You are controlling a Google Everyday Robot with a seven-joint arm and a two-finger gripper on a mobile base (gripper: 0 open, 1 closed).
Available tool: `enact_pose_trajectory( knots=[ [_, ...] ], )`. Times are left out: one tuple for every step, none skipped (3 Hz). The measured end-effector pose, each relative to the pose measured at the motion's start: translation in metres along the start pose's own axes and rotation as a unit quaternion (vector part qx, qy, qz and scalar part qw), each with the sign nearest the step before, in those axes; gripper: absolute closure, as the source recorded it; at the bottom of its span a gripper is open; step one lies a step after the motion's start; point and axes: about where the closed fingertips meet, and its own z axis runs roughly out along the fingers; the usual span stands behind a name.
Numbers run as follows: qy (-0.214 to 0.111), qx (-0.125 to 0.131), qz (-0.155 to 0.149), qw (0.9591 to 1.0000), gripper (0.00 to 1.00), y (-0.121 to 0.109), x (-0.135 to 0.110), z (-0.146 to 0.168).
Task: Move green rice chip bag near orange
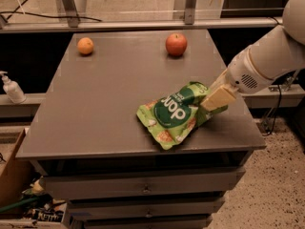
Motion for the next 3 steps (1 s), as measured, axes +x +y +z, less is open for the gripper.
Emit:
enact_pose_trajectory(
  knots=[
    [0.0,0.0,0.0,1.0,1.0,0.0,0.0,0.0],
    [-0.028,0.006,-0.002,0.9996,1.0,-0.011,-0.02,0.0],
    [-0.07,0.011,0.012,0.9974,1.0,-0.032,-0.047,-0.003]
  ],
)
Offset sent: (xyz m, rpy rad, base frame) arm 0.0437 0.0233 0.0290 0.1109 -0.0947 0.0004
